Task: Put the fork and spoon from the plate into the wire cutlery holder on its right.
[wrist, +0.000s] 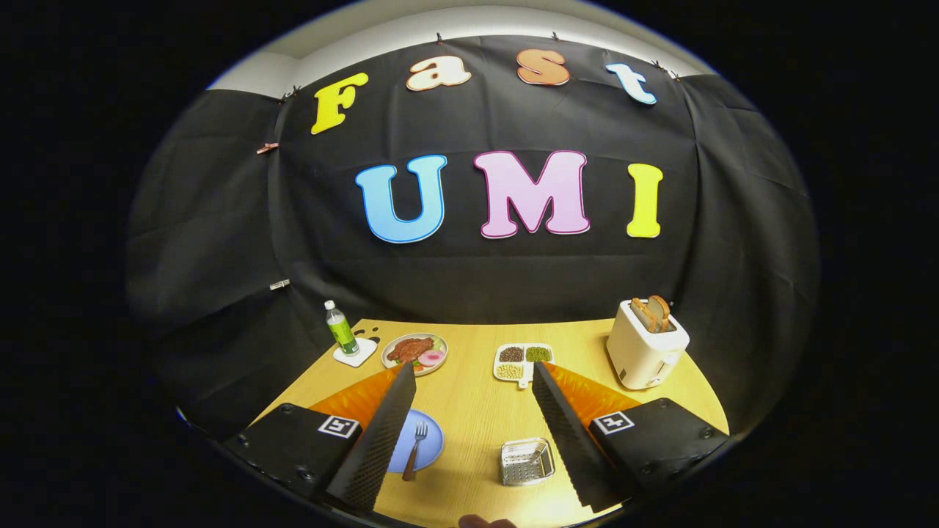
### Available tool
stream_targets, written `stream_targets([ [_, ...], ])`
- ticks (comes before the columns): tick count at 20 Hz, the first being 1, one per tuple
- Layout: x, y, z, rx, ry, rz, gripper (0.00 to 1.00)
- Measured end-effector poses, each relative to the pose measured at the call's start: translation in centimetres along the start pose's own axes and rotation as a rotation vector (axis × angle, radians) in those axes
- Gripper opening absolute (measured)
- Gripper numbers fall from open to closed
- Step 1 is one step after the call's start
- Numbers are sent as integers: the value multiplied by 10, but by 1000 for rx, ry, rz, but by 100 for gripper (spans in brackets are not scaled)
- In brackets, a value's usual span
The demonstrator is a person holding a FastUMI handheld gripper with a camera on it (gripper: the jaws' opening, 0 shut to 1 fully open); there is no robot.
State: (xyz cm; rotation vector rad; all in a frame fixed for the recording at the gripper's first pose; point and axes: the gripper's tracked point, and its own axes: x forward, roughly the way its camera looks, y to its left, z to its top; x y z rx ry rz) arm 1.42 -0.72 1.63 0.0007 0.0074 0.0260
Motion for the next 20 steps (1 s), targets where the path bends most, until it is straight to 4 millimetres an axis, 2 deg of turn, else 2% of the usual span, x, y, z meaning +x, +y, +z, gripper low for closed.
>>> stream_targets([
  [5,4,4,-4,-16,16,19,99],
  [9,9,13,-19,-42,47,38,99],
  [13,16,35,-32,-20,101,84,99],
  [16,31,51,-51,-7,169,97,99],
  [20,56,76,-96,-55,291,117,99],
])
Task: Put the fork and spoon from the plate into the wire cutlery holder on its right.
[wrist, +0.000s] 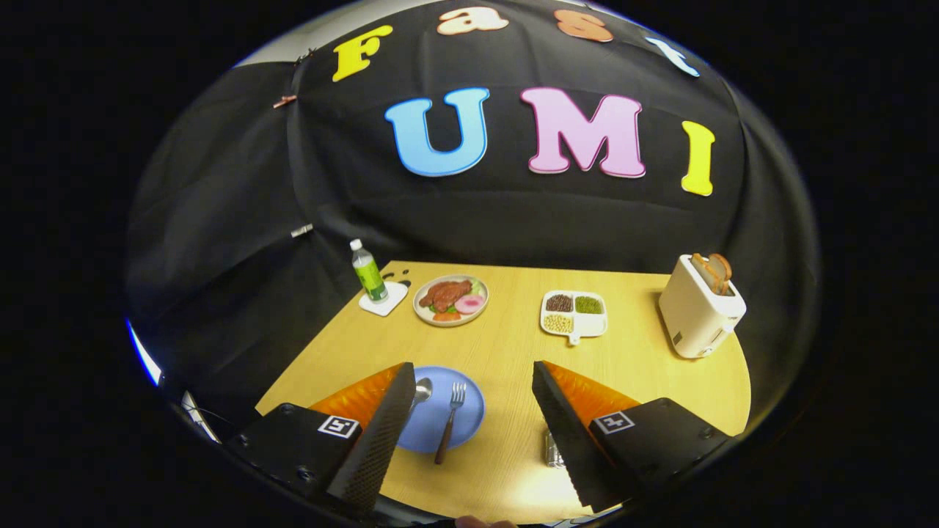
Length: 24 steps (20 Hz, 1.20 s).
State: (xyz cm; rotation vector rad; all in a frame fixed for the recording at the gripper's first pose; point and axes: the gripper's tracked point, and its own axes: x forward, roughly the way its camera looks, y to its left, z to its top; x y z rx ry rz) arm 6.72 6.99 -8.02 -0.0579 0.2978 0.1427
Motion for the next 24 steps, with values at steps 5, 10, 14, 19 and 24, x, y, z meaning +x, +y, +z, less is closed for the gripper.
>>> stream_targets([
  [5,49,33,-60,-74,176,44,100],
  [10,93,47,-128,-113,364,64,100],
  [14,116,42,-170,-139,482,40,100],
  [19,131,44,-193,-137,556,31,93],
  [24,139,42,-209,-124,620,3,57],
])
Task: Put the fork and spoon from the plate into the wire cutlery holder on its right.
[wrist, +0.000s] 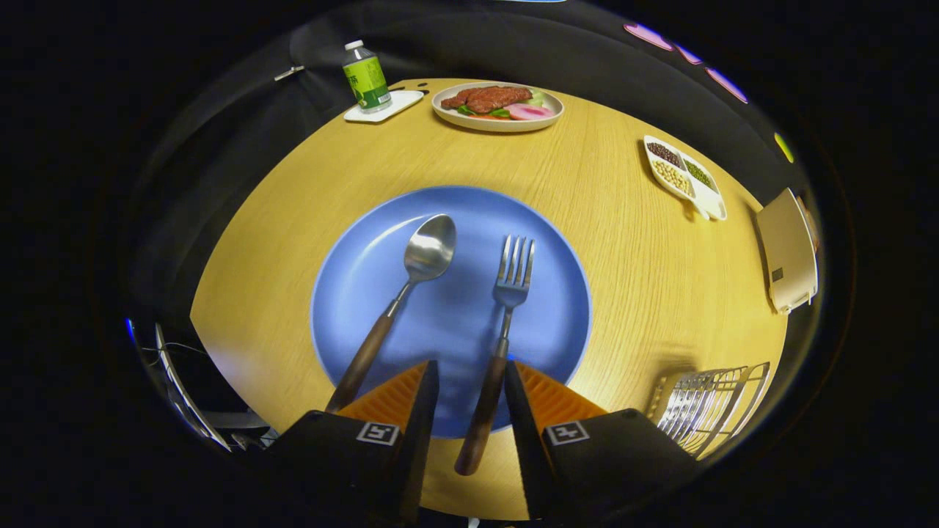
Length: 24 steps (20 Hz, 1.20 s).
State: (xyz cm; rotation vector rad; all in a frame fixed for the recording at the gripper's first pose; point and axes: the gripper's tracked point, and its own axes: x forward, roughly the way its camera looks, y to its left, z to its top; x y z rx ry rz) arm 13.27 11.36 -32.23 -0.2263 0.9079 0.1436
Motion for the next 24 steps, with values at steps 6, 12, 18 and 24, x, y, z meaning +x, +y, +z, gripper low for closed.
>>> stream_targets([
  [6,5,-6,-6,27,50,-19,25],
  [12,4,-8,0,51,58,64,9],
  [18,-24,-20,5,89,33,116,6],
  [24,-84,-35,-5,56,35,166,6],
])
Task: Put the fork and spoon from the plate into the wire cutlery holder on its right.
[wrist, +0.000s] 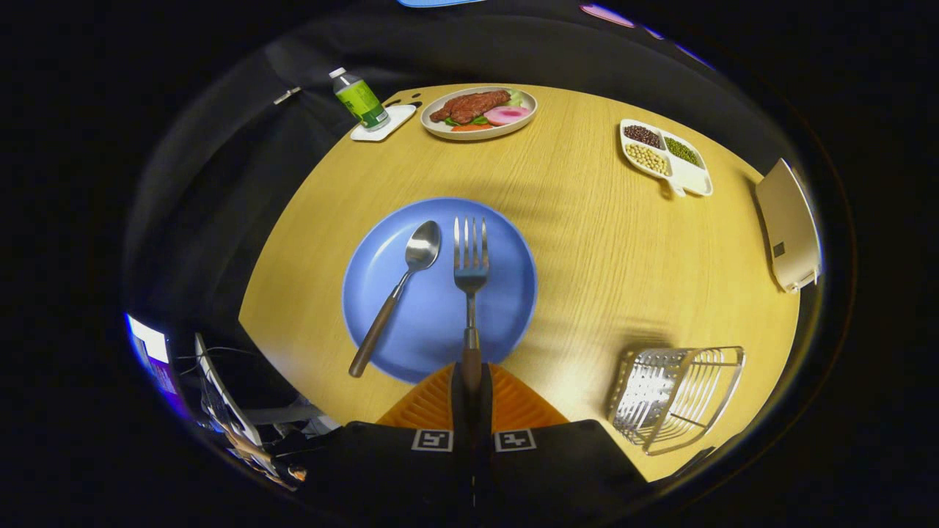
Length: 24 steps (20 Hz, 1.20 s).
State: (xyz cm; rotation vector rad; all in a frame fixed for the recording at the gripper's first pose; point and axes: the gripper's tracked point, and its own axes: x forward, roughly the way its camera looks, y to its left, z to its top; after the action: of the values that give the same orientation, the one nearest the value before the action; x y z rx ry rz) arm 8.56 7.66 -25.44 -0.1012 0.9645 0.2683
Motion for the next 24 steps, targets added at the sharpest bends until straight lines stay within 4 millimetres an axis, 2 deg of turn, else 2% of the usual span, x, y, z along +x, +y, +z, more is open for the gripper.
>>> stream_targets([
  [4,-46,-22,-14,-22,23,9,6],
  [11,-104,-86,-47,-111,126,-81,6],
  [16,-125,-121,-56,-145,212,-104,6],
  [22,-140,-151,-70,-270,365,-134,6],
  [24,-138,-155,-73,-285,409,-130,6],
])
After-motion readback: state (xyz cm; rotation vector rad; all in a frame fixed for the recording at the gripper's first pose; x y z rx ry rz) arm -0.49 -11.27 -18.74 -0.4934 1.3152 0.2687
